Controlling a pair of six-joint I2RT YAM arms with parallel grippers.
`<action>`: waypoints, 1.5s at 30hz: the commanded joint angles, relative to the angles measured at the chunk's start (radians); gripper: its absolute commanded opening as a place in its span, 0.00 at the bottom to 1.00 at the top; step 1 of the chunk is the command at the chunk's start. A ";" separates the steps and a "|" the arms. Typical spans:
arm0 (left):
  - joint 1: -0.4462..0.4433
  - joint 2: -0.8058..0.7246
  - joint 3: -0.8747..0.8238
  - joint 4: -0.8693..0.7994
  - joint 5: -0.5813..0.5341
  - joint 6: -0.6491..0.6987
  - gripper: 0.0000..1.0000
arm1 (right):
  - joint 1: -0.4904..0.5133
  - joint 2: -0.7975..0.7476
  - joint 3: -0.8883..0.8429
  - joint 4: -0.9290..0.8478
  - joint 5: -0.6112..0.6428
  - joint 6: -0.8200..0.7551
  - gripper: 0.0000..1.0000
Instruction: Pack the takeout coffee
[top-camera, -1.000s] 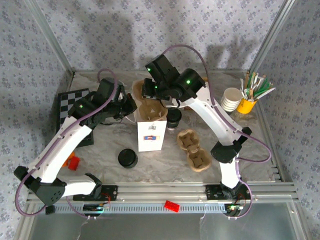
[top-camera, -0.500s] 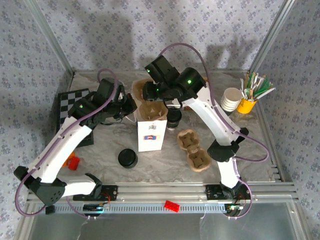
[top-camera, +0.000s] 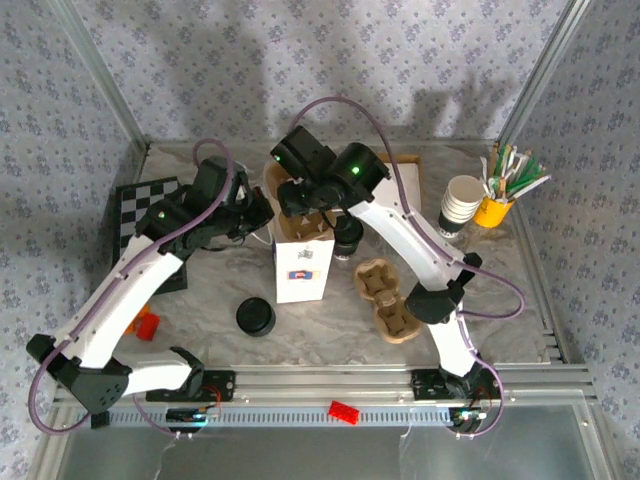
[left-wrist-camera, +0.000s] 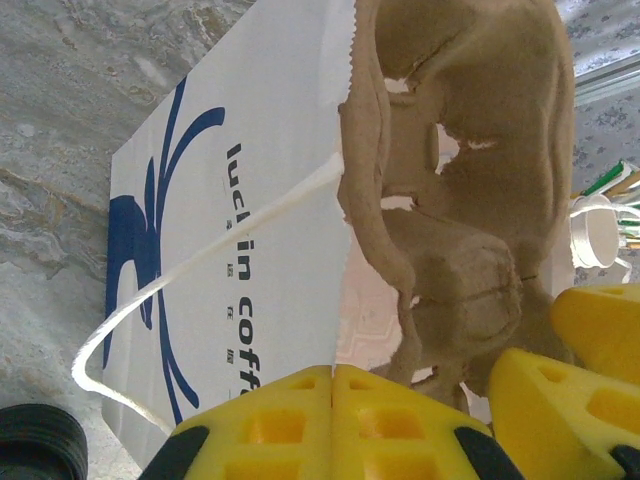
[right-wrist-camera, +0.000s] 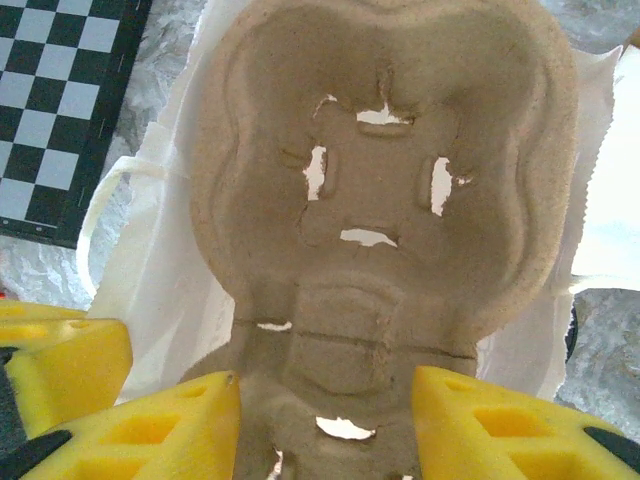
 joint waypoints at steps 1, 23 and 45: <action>0.000 -0.029 0.000 0.033 -0.002 -0.013 0.00 | 0.010 0.025 0.033 -0.034 0.056 -0.037 0.49; -0.002 -0.037 -0.015 0.051 0.009 -0.025 0.00 | 0.029 0.076 0.042 -0.022 0.090 -0.064 0.48; -0.002 -0.045 -0.018 0.057 -0.004 -0.033 0.00 | 0.036 0.055 0.030 0.025 0.067 -0.029 0.31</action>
